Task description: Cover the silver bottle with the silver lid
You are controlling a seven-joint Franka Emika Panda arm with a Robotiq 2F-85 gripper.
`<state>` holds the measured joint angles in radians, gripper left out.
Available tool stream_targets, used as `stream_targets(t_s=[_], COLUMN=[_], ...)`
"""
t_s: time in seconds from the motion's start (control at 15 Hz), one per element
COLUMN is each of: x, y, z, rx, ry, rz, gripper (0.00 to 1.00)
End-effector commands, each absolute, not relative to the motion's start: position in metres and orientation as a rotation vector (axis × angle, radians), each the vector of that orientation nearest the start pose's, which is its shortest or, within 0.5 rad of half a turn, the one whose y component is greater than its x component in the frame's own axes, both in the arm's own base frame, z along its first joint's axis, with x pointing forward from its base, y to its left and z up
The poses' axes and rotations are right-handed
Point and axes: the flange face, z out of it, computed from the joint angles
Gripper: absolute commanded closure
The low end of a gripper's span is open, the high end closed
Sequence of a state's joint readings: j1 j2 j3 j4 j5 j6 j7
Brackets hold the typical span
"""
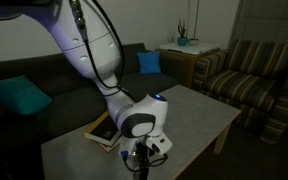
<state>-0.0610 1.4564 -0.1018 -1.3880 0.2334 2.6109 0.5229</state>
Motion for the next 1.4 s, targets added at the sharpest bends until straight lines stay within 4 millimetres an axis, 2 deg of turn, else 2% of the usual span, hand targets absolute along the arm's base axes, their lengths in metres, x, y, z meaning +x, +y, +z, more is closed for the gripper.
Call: stream_targets(t_s=[0.0, 0.67, 0.87, 1.13, 1.33], x=[0.556, 0.552, 0.555, 0.549, 0.545], y=[-0.099, -0.114, -0.116, -0.126, -0.128], z=[-0.189, -0.203, -0.208, -0.191, -0.191], rx=[-2.890, -2.854, -2.873, -2.851, -2.842], ry=[1.393, 1.365, 1.220, 1.074, 1.010], rz=[0.361, 0.350, 0.325, 0.331, 0.352], gripper=[0.00, 0.00, 0.00, 0.00, 0.00])
